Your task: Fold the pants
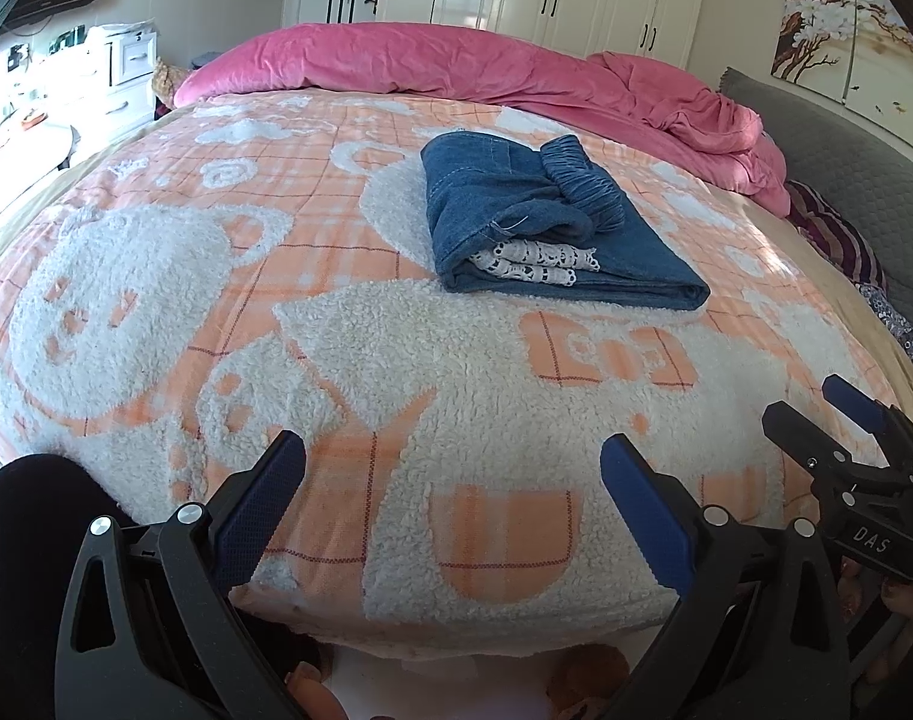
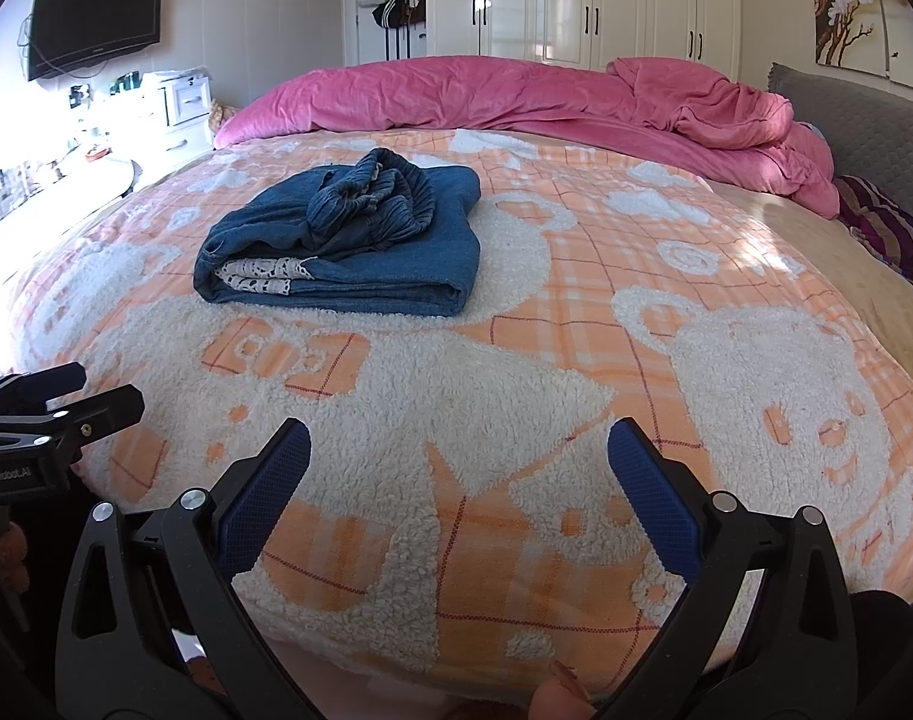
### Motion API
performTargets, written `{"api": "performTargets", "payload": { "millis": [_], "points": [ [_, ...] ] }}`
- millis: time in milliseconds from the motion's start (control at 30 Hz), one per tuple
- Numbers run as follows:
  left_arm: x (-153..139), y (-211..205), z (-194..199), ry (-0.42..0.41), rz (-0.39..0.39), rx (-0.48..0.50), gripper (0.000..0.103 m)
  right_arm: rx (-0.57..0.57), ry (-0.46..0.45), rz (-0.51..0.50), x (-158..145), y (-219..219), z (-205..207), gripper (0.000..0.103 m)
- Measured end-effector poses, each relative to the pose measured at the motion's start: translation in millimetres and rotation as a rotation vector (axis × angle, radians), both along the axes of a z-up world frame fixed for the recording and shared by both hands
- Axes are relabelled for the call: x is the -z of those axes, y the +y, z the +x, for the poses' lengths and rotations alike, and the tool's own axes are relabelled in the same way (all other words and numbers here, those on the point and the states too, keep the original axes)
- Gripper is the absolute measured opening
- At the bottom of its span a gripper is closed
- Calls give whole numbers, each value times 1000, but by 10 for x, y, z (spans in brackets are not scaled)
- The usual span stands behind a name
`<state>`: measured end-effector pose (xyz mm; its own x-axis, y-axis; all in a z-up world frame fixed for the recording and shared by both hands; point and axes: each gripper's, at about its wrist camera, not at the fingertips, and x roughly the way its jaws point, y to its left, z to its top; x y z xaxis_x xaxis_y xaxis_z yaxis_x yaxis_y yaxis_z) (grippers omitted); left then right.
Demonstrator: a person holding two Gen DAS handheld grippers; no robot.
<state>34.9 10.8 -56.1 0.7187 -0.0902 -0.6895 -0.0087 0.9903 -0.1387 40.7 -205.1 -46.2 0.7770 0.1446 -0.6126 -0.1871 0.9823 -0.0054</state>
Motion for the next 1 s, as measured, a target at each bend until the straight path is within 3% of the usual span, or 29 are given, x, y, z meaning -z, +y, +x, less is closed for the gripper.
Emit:
{"api": "performTargets", "payload": {
  "millis": [433,667,800,867,933,1000],
  "points": [
    [-29,-39,-11,-9,-9,27,98,9,10,2,27,-58,3,94],
    [-66,-64,43,13,73,-2,98,43,54,57,37,-217,84,94],
    [-277,122,180,-25,5,72,98,155,69,68,-124,-644,280,94],
    [-339,353,425,0,4,20,98,236,54,37,-282,-974,441,94],
    [-352,819,897,84,26,-101,98,340,50,25,-417,-1460,692,94],
    [-364,1192,1259,98,67,-182,98,433,137,-8,-405,-1914,1025,94]
  ]
}}
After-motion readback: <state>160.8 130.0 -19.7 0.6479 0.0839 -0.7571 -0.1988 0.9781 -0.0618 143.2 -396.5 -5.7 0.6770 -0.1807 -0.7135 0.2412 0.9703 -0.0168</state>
